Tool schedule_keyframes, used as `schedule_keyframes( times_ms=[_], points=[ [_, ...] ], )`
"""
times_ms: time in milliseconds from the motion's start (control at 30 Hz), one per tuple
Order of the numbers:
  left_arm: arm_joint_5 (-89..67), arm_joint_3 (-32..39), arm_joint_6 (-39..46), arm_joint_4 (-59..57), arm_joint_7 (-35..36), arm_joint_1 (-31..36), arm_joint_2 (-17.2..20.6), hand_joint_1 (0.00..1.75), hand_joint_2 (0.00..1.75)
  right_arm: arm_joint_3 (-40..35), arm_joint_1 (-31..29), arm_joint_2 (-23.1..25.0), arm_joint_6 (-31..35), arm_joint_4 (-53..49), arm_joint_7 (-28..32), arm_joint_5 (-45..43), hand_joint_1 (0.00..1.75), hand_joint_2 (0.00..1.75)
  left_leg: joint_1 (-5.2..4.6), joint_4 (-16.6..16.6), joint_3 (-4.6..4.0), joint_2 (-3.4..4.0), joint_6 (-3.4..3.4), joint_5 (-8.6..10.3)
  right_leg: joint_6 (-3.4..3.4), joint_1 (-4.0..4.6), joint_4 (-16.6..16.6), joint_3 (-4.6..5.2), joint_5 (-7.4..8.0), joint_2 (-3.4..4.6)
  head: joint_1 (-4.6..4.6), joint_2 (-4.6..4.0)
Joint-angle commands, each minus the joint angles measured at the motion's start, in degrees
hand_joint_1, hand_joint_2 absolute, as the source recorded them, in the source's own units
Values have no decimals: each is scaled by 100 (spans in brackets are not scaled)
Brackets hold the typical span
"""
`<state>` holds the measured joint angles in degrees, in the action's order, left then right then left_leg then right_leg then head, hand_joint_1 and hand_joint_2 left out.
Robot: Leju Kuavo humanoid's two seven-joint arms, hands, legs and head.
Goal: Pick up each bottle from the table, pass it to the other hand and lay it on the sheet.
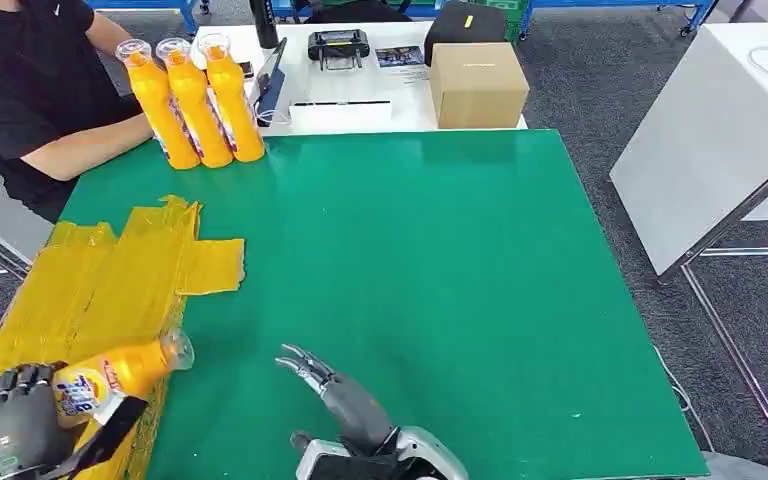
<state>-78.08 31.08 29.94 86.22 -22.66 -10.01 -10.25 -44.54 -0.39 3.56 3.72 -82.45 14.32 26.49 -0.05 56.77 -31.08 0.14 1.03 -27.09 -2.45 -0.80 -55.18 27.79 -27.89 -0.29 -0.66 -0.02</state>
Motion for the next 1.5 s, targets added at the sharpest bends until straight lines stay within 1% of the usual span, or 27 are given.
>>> schedule_keyframes(
  times_ms=[33, 67, 100, 133, 200, 233, 300, 400, 467, 500, 533, 567, 633, 667, 733, 800, 833, 867, 900, 933, 967, 1033, 1200, 1367, 1433, 1467, 1500],
  points=[
    [-969, 69, 18, -809, 109, -189, -327, 175, 175, 1025, 802, -62, 576, -2134, 727, -369, 0, 0, 7, 6, -2, -8, -3, -7, 6, 7, 3, -5, -5, -4, 0, 0],
    [-1192, -85, 115, -969, 222, -205, -297, 175, 175, 1084, 808, -43, 524, -2167, 740, -456, 0, 0, -4, 3, -6, -9, -1, -2, 3, -3, -3, 4, -5, -6, 0, 0],
    [-1192, -386, 149, -1088, 431, -280, -120, 175, 175, 1101, 790, -38, 483, -2152, 749, -480, 0, 0, 3, 5, -3, -9, -3, -5, 5, 3, 1, -3, -5, -5, 2, 0],
    [-1192, -386, 149, -1088, 431, -280, -120, 175, 175, 1101, 790, -38, 483, -2152, 749, -480, 0, 0, 3, -2, 4, -8, -3, -3, 6, 4, 8, -9, -2, -5, 0, 0],
    [-1192, -1433, 300, -1555, 1292, -271, 357, 175, 175, 1121, 698, -23, 409, -1943, 769, -446, 0, 0, 17, -4, 13, -7, -9, -4, 15, 18, 20, -22, 2, -2, 0, 0],
    [-1192, -1659, 293, -1627, 1465, -278, 484, 175, 175, 1120, 681, -21, 391, -1913, 778, -451, 0, 0, 11, -8, 16, -1, -8, -3, 13, 12, 20, -23, 4, 3, 0, 0],
    [-1192, -2172, 398, -1886, 1746, -208, 607, 175, 175, 1127, 640, -8, 368, -1840, 803, -462, 0, 0, -7, -14, 22, -29, -5, 8, 6, -6, 12, -21, 0, -26, 0, 0],
    [-1192, -2172, 398, -1886, 1746, -208, 607, 175, 175, 1127, 640, -8, 368, -1840, 803, -462, 0, 0, -4, -12, 37, -19, -9, 9, 11, -3, 10, 16, 3, -16, -2, 0],
    [-1192, -2250, 373, -1944, 1757, -192, 637, 175, 175, 1122, 626, -11, 345, -1828, 807, -475, 0, 0, 11, -10, 26, -18, -16, 12, 18, 13, 16, 22, 14, -14, -4, 0],
    [-1192, -2370, 246, -2033, 1746, -155, 660, 133, 175, 1129, 602, -3, 321, -1810, 804, -489, 0, 0, -2, -13, 37, -35, -11, 7, 10, -1, 11, 9, 3, -33, -4, 0],
    [-1192, -2451, 300, -2040, 1835, -161, 734, 0, 175, 1137, 577, -3, 297, -1791, 798, -507, 0, 0, 3, -12, 37, -32, -12, 7, 10, 4, 14, 7, 5, -31, -2, 0],
    [-1192, -2537, 166, -2098, 1952, -118, 705, 0, 175, 1151, 568, 13, 269, -1770, 791, -517, 0, 0, 6, -14, 36, -27, -15, 12, 12, 8, 19, 7, 11, -25, -4, 0],
    [-1192, -2365, 188, -2055, 1866, -117, 612, 0, 175, 1168, 556, 38, 250, -1725, 781, -523, 0, 0, 9, -13, 36, -22, -17, 13, 14, 10, 20, 5, 14, -18, -2, 0],
    [-1190, -2293, 187, -2013, 1808, -126, 572, 0, 0, 1175, 561, 45, 243, -1716, 780, -524, 0, 0, -3, -12, 59, -35, -14, 8, 9, -3, 10, -18, 1, -33, -2, 0],
    [-1192, -1979, 107, -1850, 1423, -148, 411, 0, 0, 1199, 568, 61, 205, -1689, 778, -533, 0, 0, -5, -11, 63, -44, -14, 10, 11, -6, 12, -26, 4, -44, -4, 0],
    [-1192, -1886, 31, -1711, 1279, -200, 385, 0, 0, 1208, 561, 68, 176, -1655, 777, -528, 0, 0, -2, -7, 54, -49, -9, 15, 13, -2, 13, -22, 11, -50, -4, 0],
    [-1192, -1880, 26, -1684, 1270, -210, 391, 0, 0, 1211, 555, 65, 167, -1643, 777, -530, 0, 0, 1, -8, 45, -46, -9, 21, 15, 2, 18, -15, 19, -46, -4, 0],
    [-1192, -1922, -3, -1633, 1377, -251, 456, 0, 0, 1223, 553, 78, 160, -1627, 780, -530, 0, 0, -13, -10, 74, -52, -4, 12, 10, -11, 10, -40, 4, -54, -4, 0],
    [-1192, -2030, 5, -1625, 1524, -269, 546, 0, 0, 1226, 552, 82, 148, -1621, 783, -530, 0, 0, -8, -9, 64, -44, -5, 15, 11, -7, 11, -31, 9, -47, -2, 0],
    [-1192, -2031, 6, -1623, 1542, -271, 553, 0, 0, 1226, 552, 82, 147, -1621, 783, -530, 0, 0, -17, -12, 75, -54, -4, 13, 9, -15, 7, -46, 1, -58, -4, 0],
    [-1192, -2014, 4, -1622, 1555, -263, 537, 0, 0, 1226, 551, 84, 144, -1617, 784, -530, 0, 0, -1, -9, 42, -32, -9, 22, 17, 1, 16, -11, 21, -33, -2, 0],
    [-1192, -2014, 4, -1622, 1555, -263, 537, 0, 0, 1226, 551, 84, 144, -1617, 784, -530, 0, 0, -18, -12, 81, -57, -4, 13, 10, -16, 8, -52, -1, -61, -7, 0],
    [-1192, -1865, -13, -1589, 1497, -228, 483, 0, 0, 1229, 564, 96, 132, -1604, 782, -521, 0, 0, -10, -13, 75, -45, -8, 15, 13, -7, 15, -42, 6, -48, -4, 0],
    [-707, -1059, 441, -894, 811, -219, -44, 0, 0, 1277, 650, 127, 152, -1595, 802, -481, 0, 0, -10, -7, 67, -53, -5, 14, 11, -7, 12, -38, 3, -56, -2, 0],
    [893, -871, 871, -287, -127, -229, -380, 0, 0, 1277, 749, 151, 193, -1609, 831, -428, 0, 0, -8, -1, 60, -53, -4, 11, 8, -6, 8, -34, 0, -60, 0, 0],
    [1714, -821, 743, 3, -460, -244, -502, 0, 0, 1265, 787, 170, 265, -1610, 839, -345, 0, 0, 7, 5, 34, -35, -7, 12, 14, 10, 16, -9, 12, -38, -2, 0],
    [2987, -692, 99, 595, -905, -244, -780, 0, 0, 1198, 827, 206, 419, -1616, 836, -102, 0, 0, -8, 2, 53, -58, -4, 11, 8, -6, 7, -29, -4, -68, 0, 0]
  ],
)
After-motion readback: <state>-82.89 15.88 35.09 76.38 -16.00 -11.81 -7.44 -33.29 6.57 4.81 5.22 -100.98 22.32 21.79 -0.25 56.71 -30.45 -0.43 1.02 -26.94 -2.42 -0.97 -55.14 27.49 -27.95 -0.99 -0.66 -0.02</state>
